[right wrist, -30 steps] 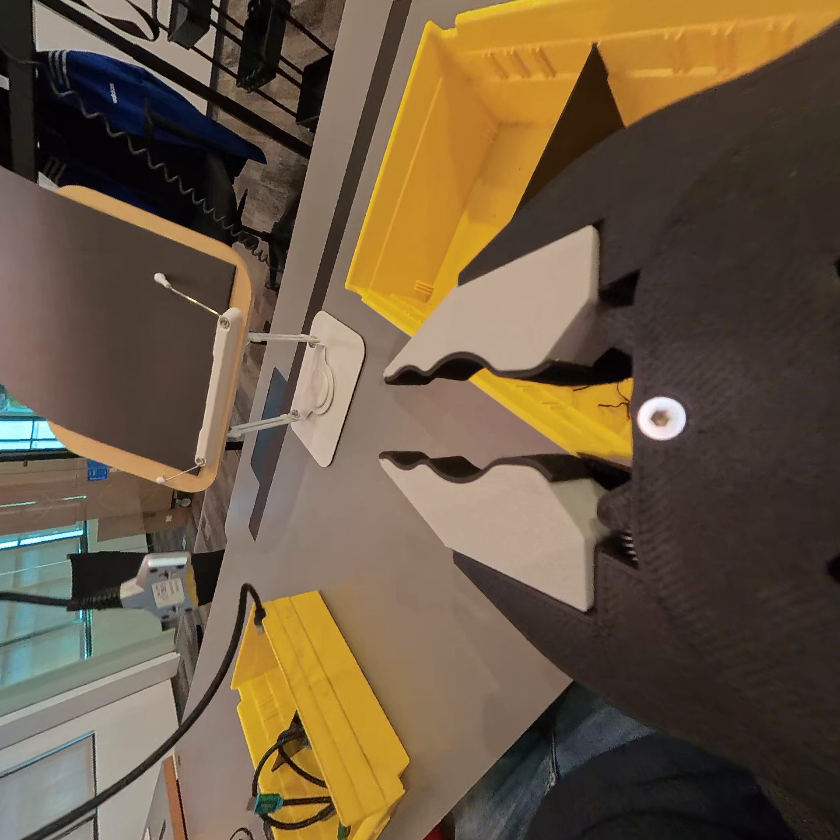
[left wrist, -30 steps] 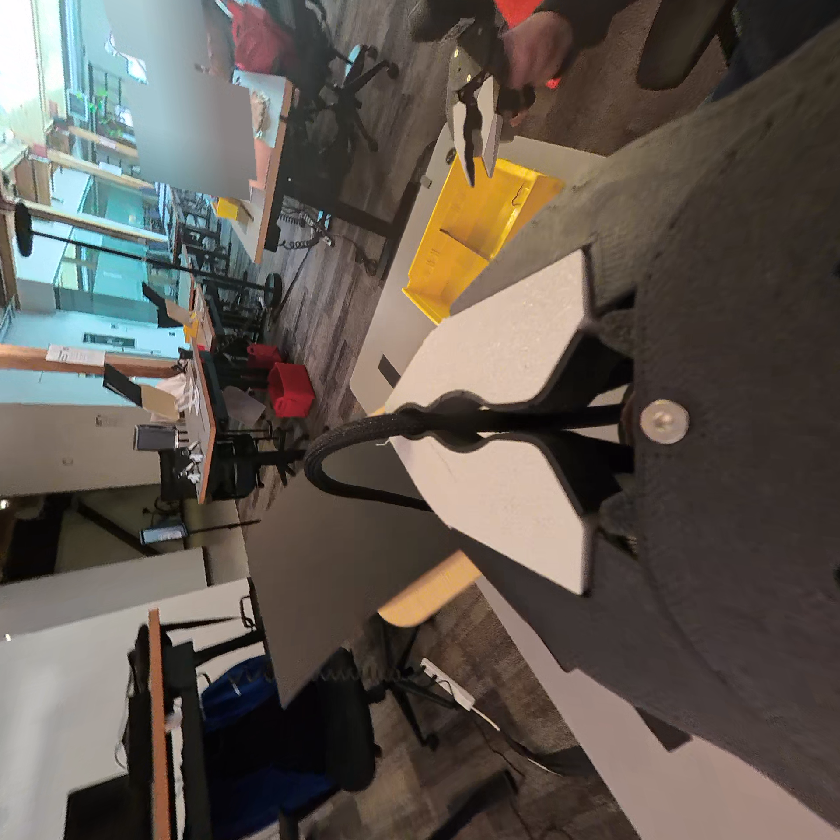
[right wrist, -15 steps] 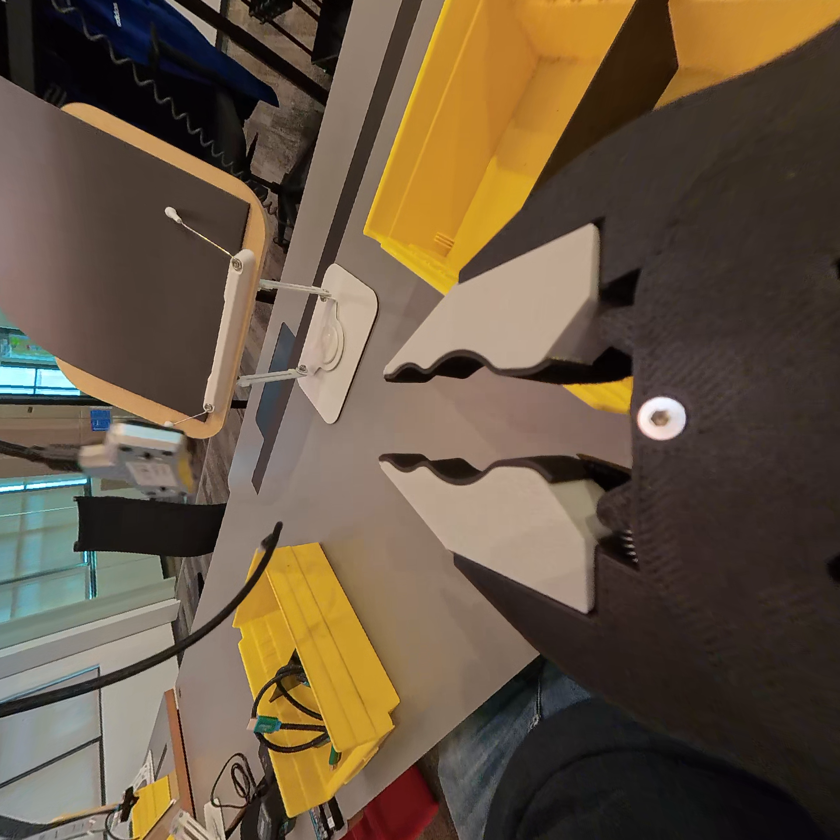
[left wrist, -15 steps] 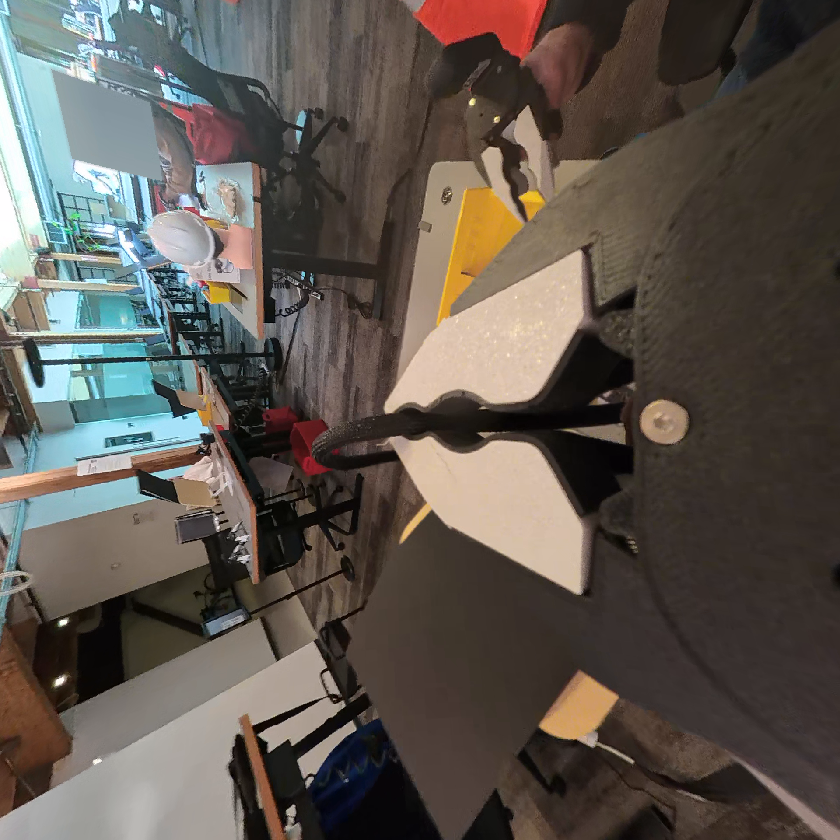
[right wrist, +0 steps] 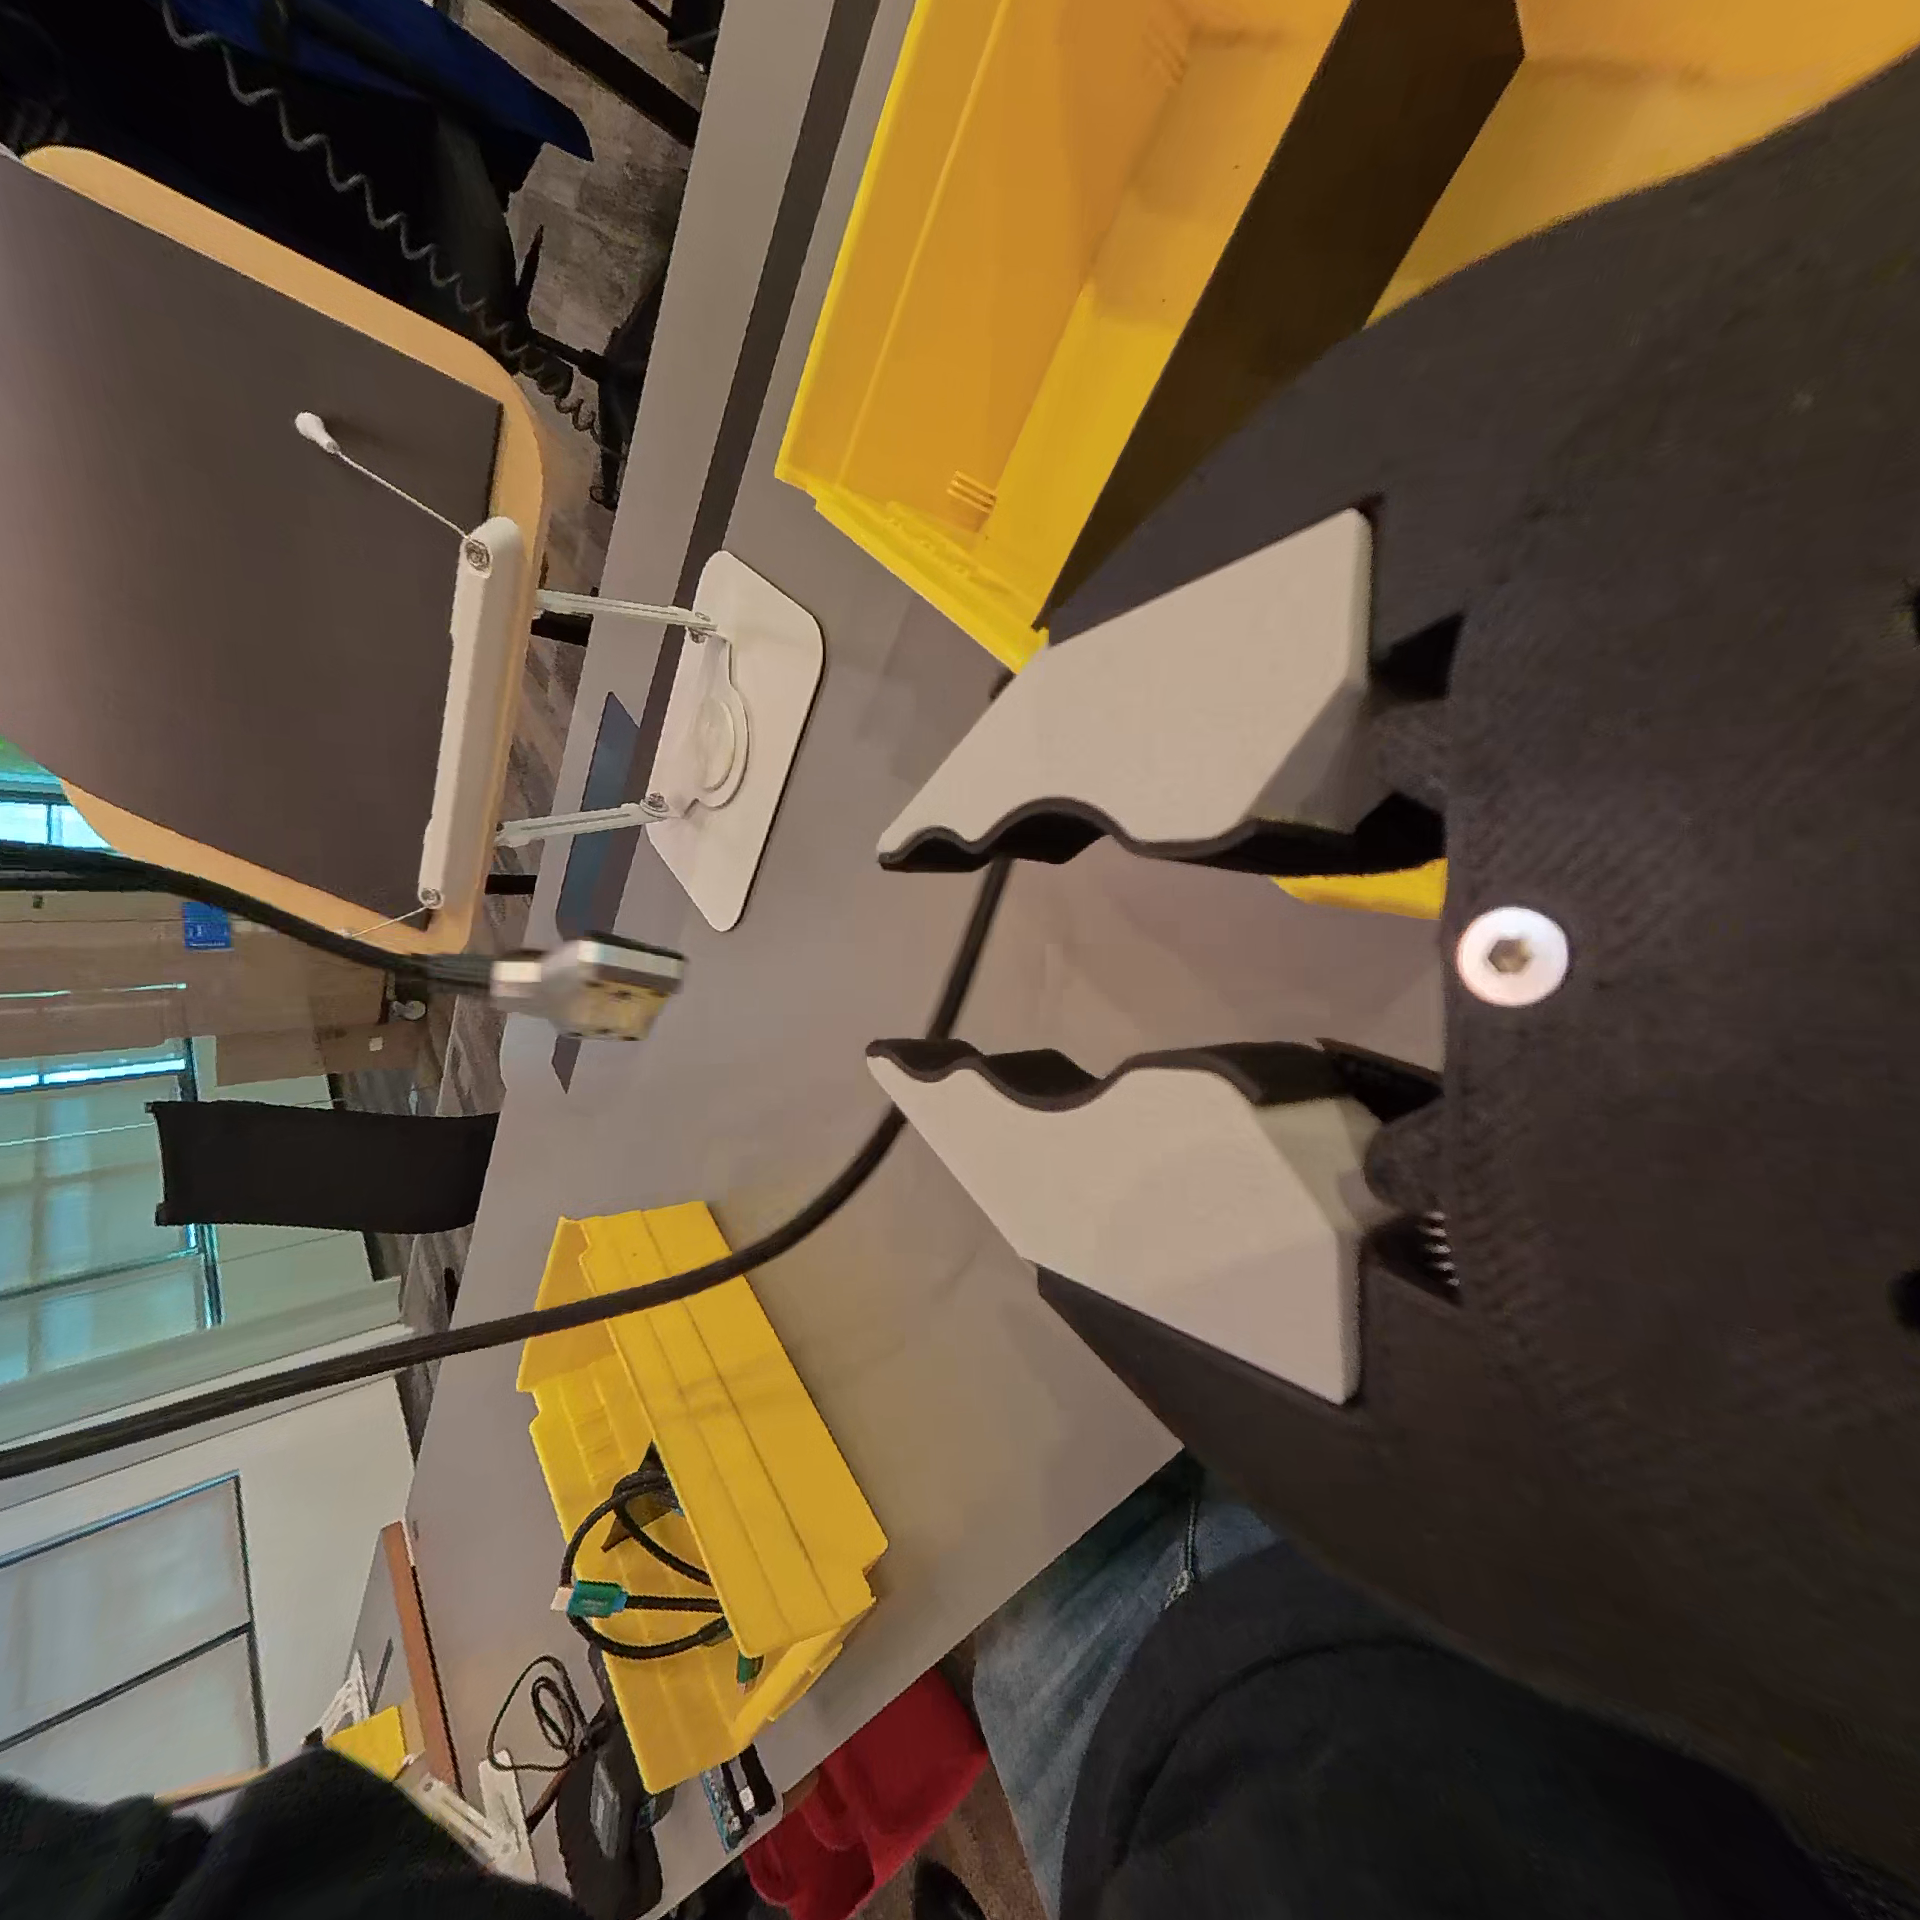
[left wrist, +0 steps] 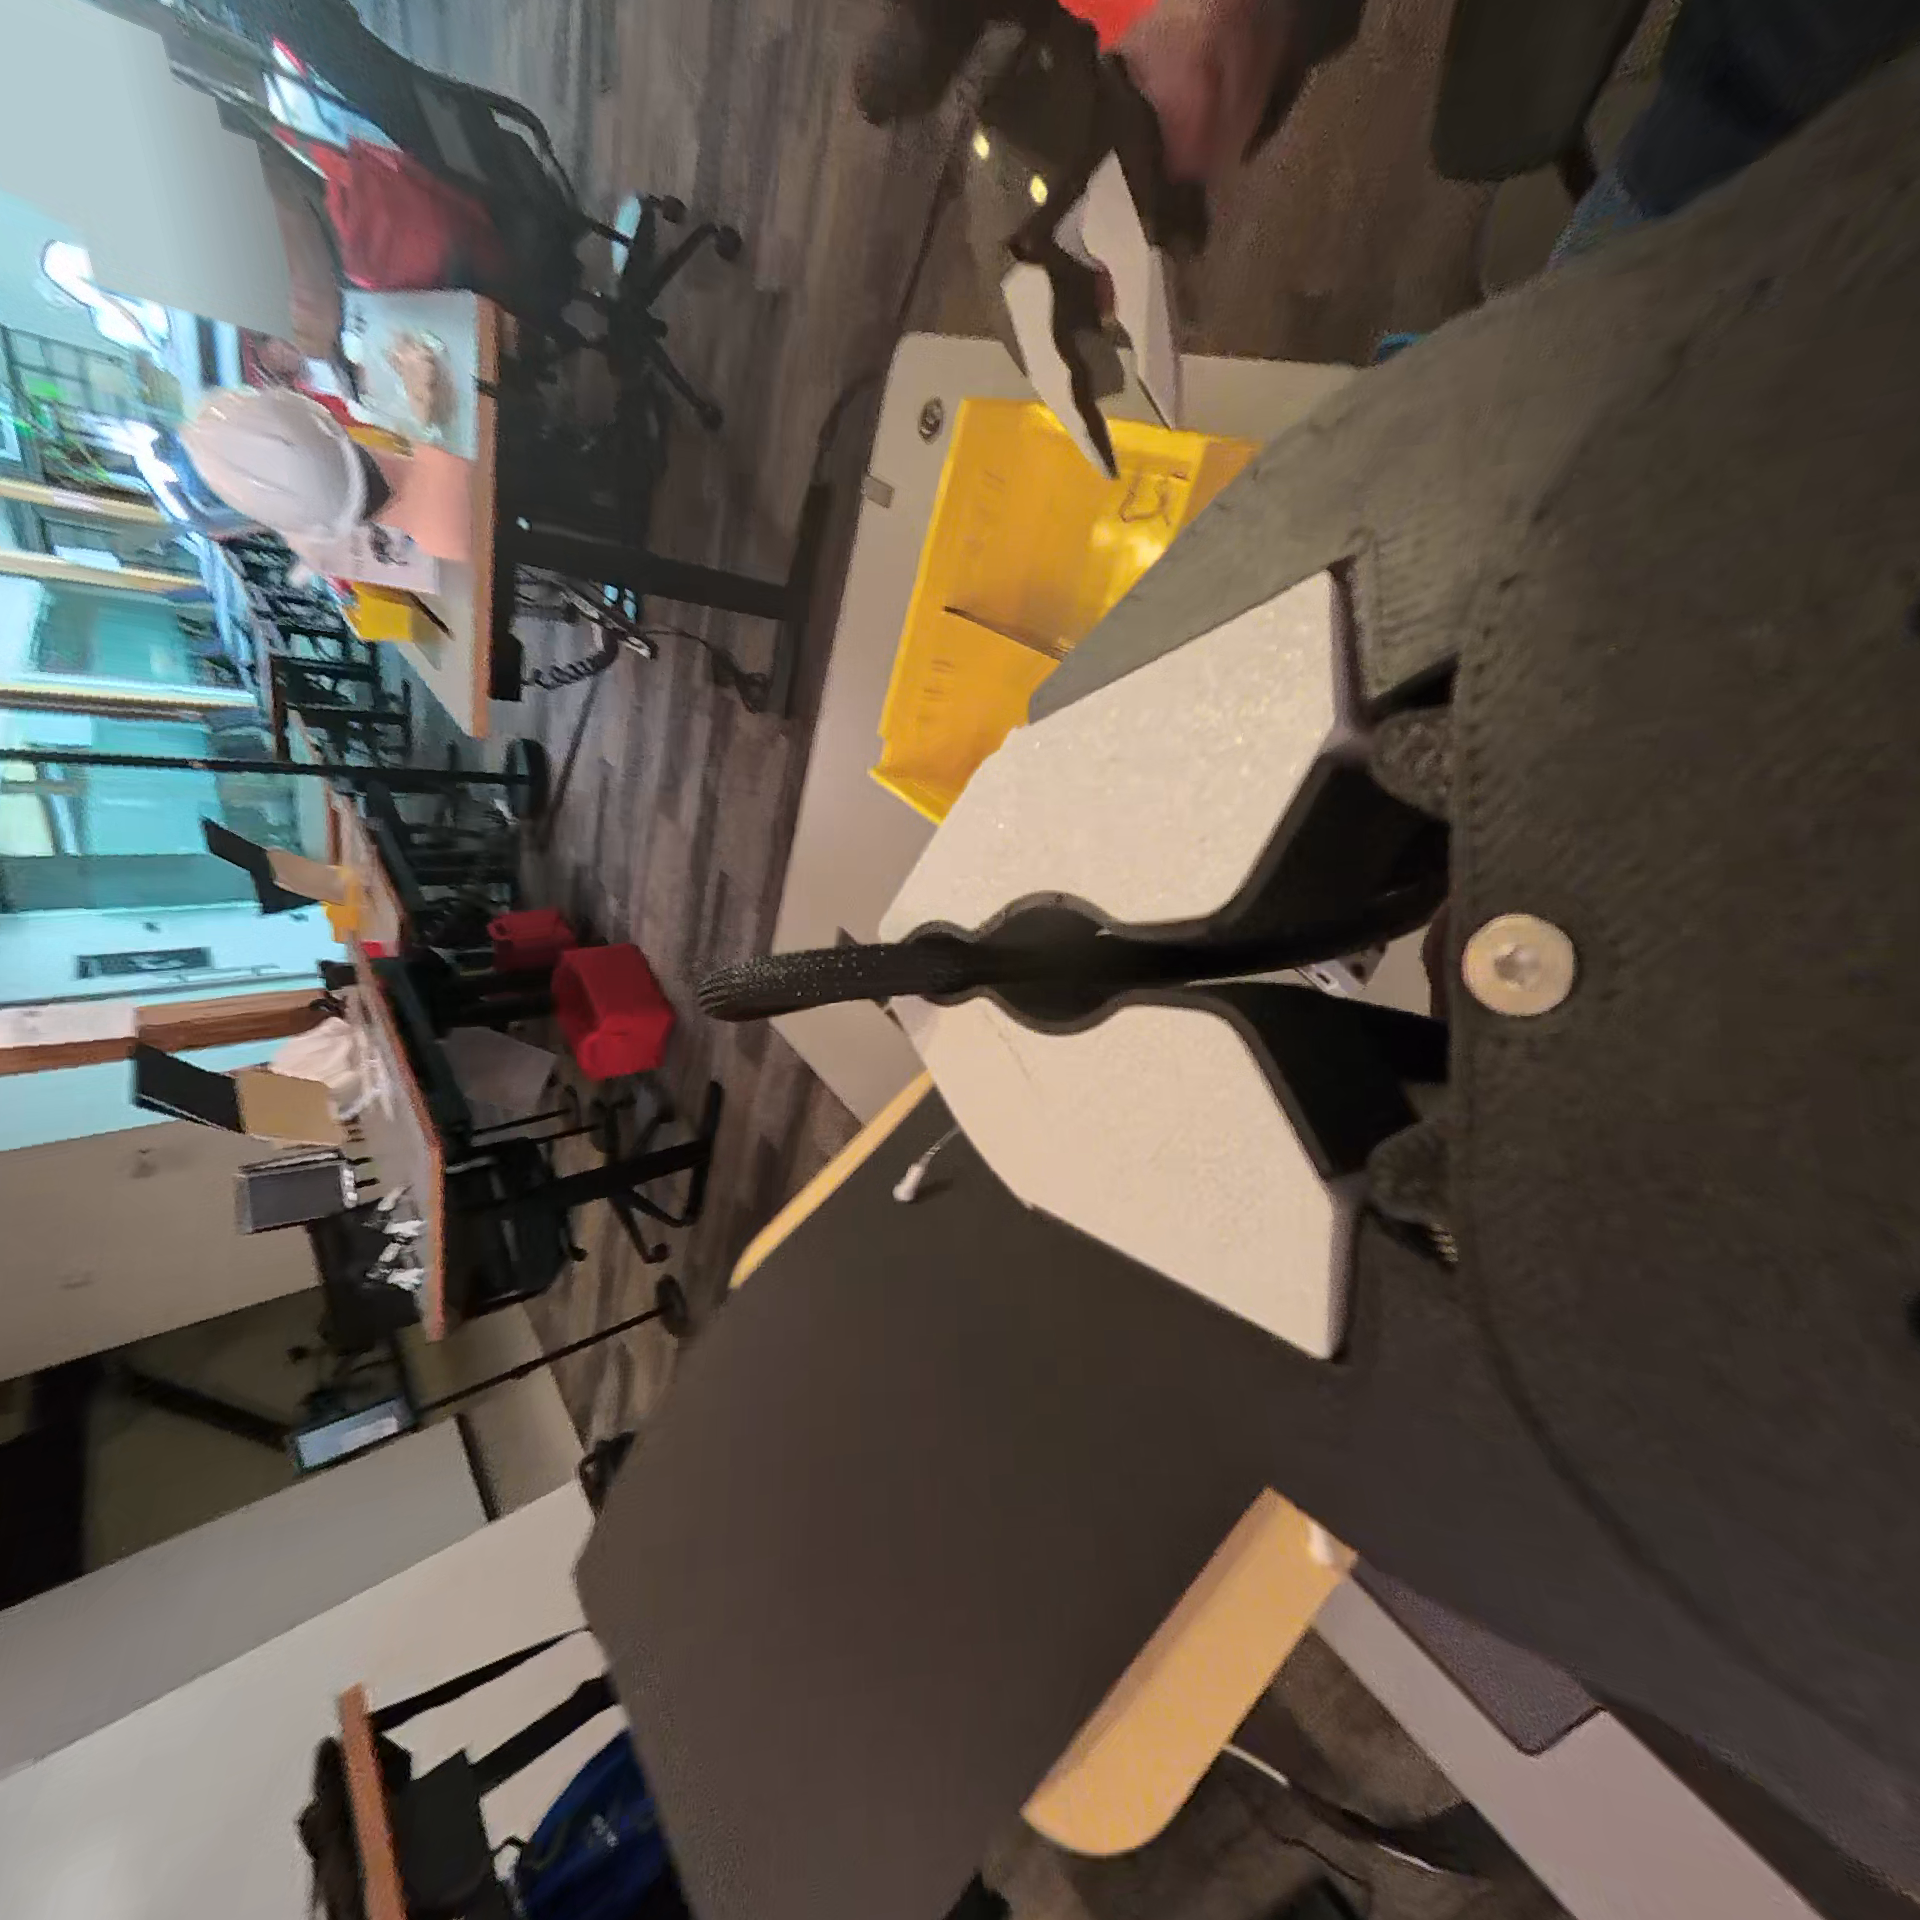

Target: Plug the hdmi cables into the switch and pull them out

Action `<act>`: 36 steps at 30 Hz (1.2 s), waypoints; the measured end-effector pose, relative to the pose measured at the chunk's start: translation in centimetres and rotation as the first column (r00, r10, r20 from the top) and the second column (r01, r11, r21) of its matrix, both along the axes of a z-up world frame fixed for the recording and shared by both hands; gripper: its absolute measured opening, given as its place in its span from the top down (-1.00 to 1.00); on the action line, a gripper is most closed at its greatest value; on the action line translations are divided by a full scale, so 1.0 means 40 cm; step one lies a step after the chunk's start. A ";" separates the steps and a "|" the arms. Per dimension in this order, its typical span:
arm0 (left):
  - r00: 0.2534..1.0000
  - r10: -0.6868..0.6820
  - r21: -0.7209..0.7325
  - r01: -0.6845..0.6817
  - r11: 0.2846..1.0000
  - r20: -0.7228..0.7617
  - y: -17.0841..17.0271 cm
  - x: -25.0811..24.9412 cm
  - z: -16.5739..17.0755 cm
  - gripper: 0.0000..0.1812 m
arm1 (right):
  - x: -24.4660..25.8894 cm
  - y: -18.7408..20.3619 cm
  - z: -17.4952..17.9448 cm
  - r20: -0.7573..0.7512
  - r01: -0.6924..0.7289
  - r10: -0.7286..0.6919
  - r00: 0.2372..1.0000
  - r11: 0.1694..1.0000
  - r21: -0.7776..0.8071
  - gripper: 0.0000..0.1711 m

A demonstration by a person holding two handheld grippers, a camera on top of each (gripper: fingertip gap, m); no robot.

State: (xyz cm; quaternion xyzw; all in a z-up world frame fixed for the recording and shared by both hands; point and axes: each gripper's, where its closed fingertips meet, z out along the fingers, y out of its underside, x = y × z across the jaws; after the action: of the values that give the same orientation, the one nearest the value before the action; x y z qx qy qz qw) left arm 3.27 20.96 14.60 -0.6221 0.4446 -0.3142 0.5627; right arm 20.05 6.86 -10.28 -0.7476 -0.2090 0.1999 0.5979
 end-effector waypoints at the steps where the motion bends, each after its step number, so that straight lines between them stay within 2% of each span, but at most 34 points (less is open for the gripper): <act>1: 1.000 0.016 -0.003 -0.016 1.000 -0.024 0.000 0.002 -0.043 1.00 | -0.002 -0.002 -0.003 -0.003 -0.003 0.003 1.000 1.000 -0.003 0.65; 5: 0.981 0.058 0.006 -0.058 0.998 -0.183 -0.023 0.021 -0.209 1.00 | -0.027 -0.006 -0.014 -0.005 -0.029 0.029 1.000 0.999 -0.015 0.64; 10: 0.912 0.097 0.075 -0.073 0.995 -0.398 -0.076 0.042 -0.386 1.00 | -0.080 -0.006 -0.038 0.013 -0.084 0.084 0.996 0.996 -0.041 0.62; 16: 0.861 0.102 0.139 -0.036 0.990 -0.498 -0.186 0.085 -0.562 1.00 | -0.097 0.002 -0.061 0.018 -0.085 0.086 0.996 0.993 -0.087 0.58; 19: 0.834 0.156 0.243 -0.027 0.970 -0.529 -0.232 0.099 -0.634 1.00 | -0.092 0.004 -0.089 0.036 -0.077 0.083 0.996 0.987 -0.141 0.53; 22: 0.805 0.187 0.296 -0.016 0.955 -0.563 -0.250 0.099 -0.712 1.00 | -0.094 -0.002 -0.113 0.026 -0.089 0.095 0.995 0.979 -0.181 0.52; 24: 0.781 0.188 0.282 -0.016 0.959 -0.596 -0.252 0.091 -0.773 1.00 | -0.099 -0.009 -0.133 0.039 -0.093 0.103 0.994 0.974 -0.205 0.52; 31: 0.723 0.262 0.329 -0.051 0.943 -0.639 -0.207 0.060 -0.870 1.00 | -0.166 -0.058 -0.230 0.079 -0.176 0.212 0.974 0.931 -0.320 0.46; 33: 0.725 0.246 0.324 -0.033 0.945 -0.644 -0.221 0.058 -0.886 1.00 | -0.196 -0.067 -0.254 0.118 -0.197 0.248 0.962 0.922 -0.333 0.45; 36: 0.688 0.233 0.325 0.003 0.946 -0.687 -0.250 0.047 -0.929 0.99 | -0.233 -0.072 -0.310 0.188 -0.218 0.304 0.934 0.901 -0.375 0.40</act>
State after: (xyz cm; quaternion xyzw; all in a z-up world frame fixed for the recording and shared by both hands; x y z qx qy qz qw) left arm 5.14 10.95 -22.56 -0.6289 0.6303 0.0610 0.4511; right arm 10.72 3.97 -22.69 -0.8249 -0.3407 0.2199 0.3938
